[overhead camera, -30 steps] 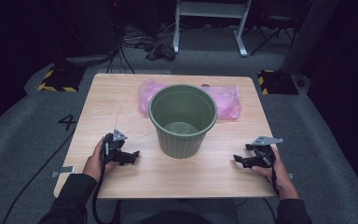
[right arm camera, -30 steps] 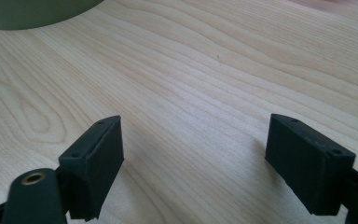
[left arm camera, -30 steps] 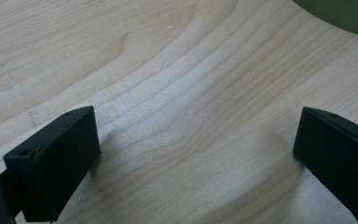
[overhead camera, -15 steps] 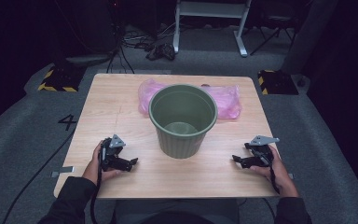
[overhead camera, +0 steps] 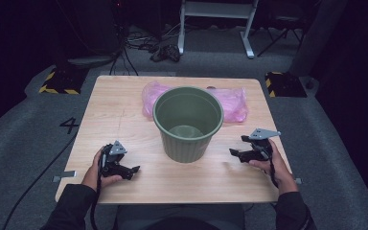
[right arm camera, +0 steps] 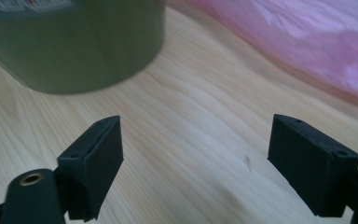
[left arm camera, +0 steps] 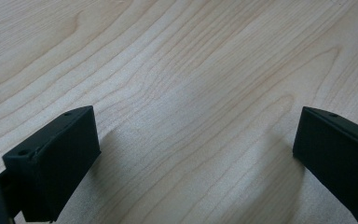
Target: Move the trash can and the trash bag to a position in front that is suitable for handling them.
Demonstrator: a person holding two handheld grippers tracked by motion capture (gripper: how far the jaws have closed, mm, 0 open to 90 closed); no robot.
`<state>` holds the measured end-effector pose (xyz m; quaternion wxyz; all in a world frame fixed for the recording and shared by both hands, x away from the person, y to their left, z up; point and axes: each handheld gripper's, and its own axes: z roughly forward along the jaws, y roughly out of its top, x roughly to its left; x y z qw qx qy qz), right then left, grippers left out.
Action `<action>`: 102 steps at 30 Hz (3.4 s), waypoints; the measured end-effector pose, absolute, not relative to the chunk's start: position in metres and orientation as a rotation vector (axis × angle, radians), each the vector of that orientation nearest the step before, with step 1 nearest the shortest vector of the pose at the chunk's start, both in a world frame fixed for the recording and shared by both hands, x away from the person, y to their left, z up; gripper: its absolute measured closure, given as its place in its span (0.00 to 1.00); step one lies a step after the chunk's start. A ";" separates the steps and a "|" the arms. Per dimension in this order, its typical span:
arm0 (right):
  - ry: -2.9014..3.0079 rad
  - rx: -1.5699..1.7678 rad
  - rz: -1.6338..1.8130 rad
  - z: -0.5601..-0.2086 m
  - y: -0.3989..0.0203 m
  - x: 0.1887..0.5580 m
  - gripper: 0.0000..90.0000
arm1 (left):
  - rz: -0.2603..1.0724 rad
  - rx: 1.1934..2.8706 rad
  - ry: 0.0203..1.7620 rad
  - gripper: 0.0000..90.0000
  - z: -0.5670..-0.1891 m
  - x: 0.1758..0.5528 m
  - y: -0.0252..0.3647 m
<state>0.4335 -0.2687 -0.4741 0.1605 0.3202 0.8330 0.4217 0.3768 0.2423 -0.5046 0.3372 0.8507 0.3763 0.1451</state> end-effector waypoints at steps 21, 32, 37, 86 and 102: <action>2.504 0.584 1.242 -0.465 -0.200 0.433 0.20 | 0.378 2.218 0.978 0.00 -0.505 0.377 0.242; 2.504 0.541 1.252 -0.464 -0.182 0.432 0.19 | 0.377 2.218 0.979 0.00 -0.505 0.377 0.242; 2.492 0.552 1.251 -0.464 -0.175 0.434 0.20 | 0.378 2.217 0.977 0.00 -0.505 0.377 0.242; 2.248 1.043 0.992 -0.476 -0.267 0.538 0.32 | 0.385 2.216 0.989 0.00 -0.504 0.376 0.241; 2.251 1.141 0.994 -0.498 -0.259 0.557 0.63 | 0.385 2.216 0.989 0.00 -0.505 0.376 0.241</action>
